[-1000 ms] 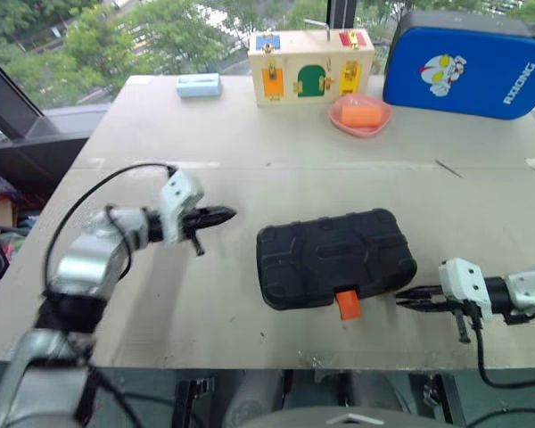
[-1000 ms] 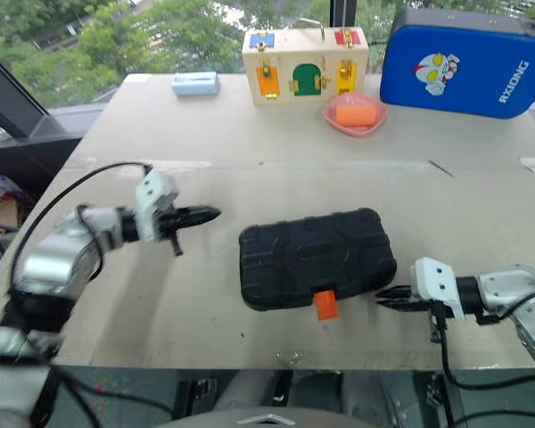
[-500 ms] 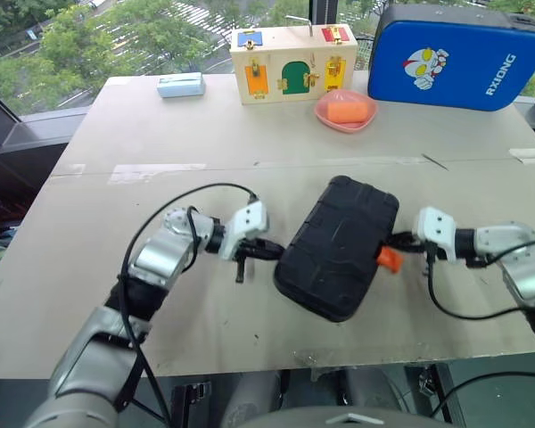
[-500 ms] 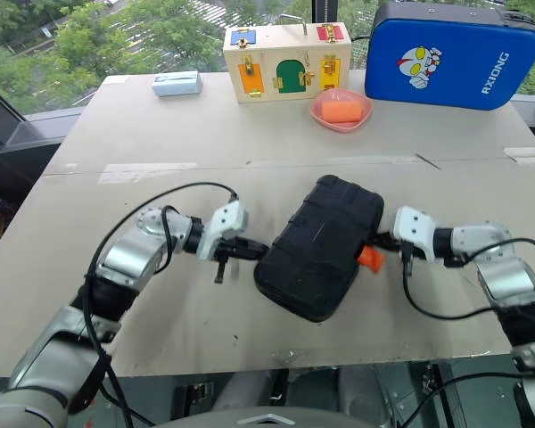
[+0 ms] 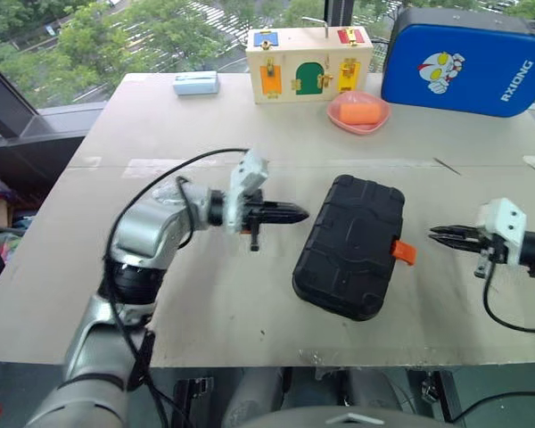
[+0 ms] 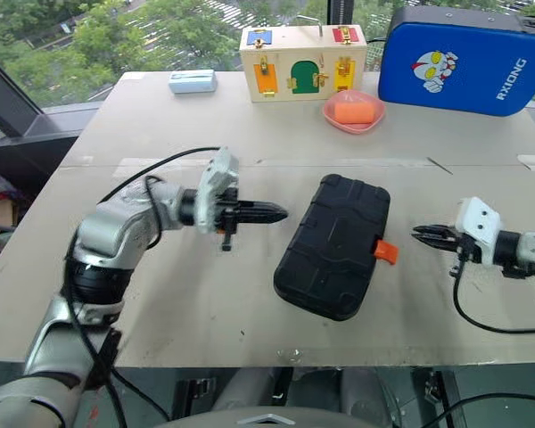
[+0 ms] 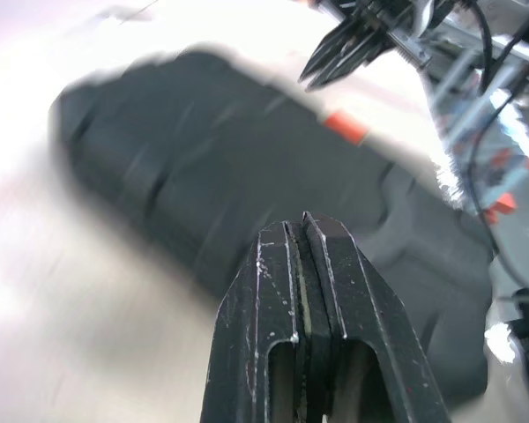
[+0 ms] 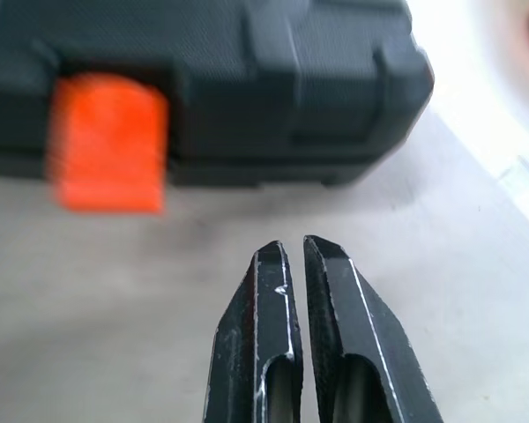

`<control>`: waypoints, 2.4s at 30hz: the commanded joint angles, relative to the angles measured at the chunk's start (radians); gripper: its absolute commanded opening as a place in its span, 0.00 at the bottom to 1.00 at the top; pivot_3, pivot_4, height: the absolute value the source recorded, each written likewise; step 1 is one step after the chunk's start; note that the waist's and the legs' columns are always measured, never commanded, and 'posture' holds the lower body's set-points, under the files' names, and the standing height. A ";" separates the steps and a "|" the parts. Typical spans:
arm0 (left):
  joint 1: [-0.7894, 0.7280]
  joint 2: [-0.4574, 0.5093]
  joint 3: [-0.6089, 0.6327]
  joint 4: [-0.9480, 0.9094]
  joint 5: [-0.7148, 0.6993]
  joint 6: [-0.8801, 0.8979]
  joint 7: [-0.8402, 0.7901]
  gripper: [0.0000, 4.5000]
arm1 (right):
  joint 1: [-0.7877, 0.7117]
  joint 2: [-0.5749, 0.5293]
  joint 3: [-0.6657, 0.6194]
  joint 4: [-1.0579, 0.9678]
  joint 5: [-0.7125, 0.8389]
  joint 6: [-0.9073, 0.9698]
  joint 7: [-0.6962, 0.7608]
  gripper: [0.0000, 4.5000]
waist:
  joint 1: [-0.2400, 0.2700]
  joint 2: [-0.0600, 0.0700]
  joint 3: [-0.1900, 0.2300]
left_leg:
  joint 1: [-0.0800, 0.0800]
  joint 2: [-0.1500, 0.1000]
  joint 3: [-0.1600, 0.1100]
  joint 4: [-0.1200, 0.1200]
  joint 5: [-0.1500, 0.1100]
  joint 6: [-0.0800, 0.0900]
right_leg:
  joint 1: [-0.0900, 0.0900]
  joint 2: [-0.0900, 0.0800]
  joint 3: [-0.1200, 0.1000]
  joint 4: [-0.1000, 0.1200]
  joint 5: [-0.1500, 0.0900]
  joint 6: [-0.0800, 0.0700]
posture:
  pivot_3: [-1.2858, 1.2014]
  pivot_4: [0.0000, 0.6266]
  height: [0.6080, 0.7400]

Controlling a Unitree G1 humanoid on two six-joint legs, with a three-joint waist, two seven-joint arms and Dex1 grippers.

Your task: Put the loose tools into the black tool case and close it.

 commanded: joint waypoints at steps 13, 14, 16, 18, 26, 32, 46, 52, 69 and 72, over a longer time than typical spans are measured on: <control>-0.007 -0.119 -0.228 0.234 0.274 -0.254 0.056 0.03 | 0.097 0.150 0.059 -0.094 -0.087 0.038 -0.185 0.00 | -0.007 -0.002 -0.008 | 0.002 0.000 0.001 0.000 0.000 0.000 | 0.001 0.000 0.002 0.001 0.000 0.000 | 0.52 0.24 0.96; -0.005 -0.120 -0.225 0.230 0.270 -0.252 0.055 0.03 | 0.095 0.156 0.062 -0.093 -0.091 0.036 -0.190 0.00 | -0.007 -0.002 -0.008 | 0.003 0.000 0.001 0.000 0.000 0.000 | 0.001 0.000 0.002 0.001 0.000 0.000 | 0.52 0.24 0.96; -0.003 -0.119 -0.225 0.221 0.270 -0.248 0.053 0.03 | 0.090 0.177 0.080 -0.105 -0.100 0.048 -0.209 0.00 | -0.007 -0.002 -0.008 | 0.003 0.000 0.001 0.000 0.000 0.000 | 0.001 0.000 0.002 0.001 0.000 0.000 | 0.52 0.24 0.96; -0.003 -0.118 -0.228 0.214 0.274 -0.243 0.052 0.03 | 0.088 0.190 0.095 -0.116 -0.109 0.055 -0.222 0.00 | -0.008 -0.002 -0.008 | 0.003 0.000 0.001 0.000 0.000 0.000 | 0.001 0.000 0.002 0.001 0.000 0.000 | 0.52 0.24 0.96; -0.017 -0.126 -0.227 0.219 0.292 -0.267 0.059 0.03 | 0.082 0.149 0.045 -0.190 -0.095 0.134 -0.254 0.00 | -0.007 -0.002 -0.008 | 0.003 0.000 0.001 0.000 0.000 0.000 | 0.001 0.001 0.002 0.001 0.000 0.000 | 0.52 0.24 0.96; -0.013 -0.120 -0.223 0.220 0.298 -0.286 0.054 0.03 | 0.073 0.094 -0.078 -0.291 0.042 0.236 -0.226 0.00 | -0.007 -0.002 -0.008 | 0.002 0.000 0.001 0.000 0.000 0.000 | 0.001 0.000 0.001 0.001 0.000 0.000 | 0.52 0.24 0.96; -0.017 -0.130 -0.228 0.239 0.313 -0.312 0.050 0.03 | 0.090 0.102 0.049 -0.351 0.008 0.304 -0.263 0.00 | -0.002 -0.002 -0.008 | 0.002 0.000 0.000 0.000 0.000 0.000 | 0.001 0.000 0.001 0.001 0.000 0.000 | 0.52 0.24 0.96; -0.012 -0.127 -0.228 0.244 0.319 -0.322 0.046 0.03 | 0.132 0.090 -0.035 -0.322 0.014 0.275 -0.248 0.00 | -0.004 -0.002 -0.009 | 0.002 0.000 0.000 0.000 0.000 0.000 | 0.002 0.000 0.001 0.001 0.000 0.000 | 0.52 0.24 0.96; -0.029 -0.131 -0.302 0.274 0.410 -0.387 -0.001 0.03 | 0.083 0.235 0.144 -0.183 -0.111 0.175 -0.282 0.00 | -0.002 -0.004 -0.011 | 0.003 0.000 0.000 0.000 0.000 0.000 | 0.002 0.001 0.000 0.001 0.000 0.000 | 0.52 0.24 0.96; -0.025 -0.130 -0.310 0.283 0.425 -0.396 0.000 0.03 | 0.053 0.243 0.150 -0.223 -0.092 0.200 -0.282 0.00 | 0.000 -0.004 -0.011 | 0.003 -0.001 0.000 0.000 0.000 0.000 | 0.002 0.001 0.000 0.001 0.000 0.000 | 0.52 0.24 0.96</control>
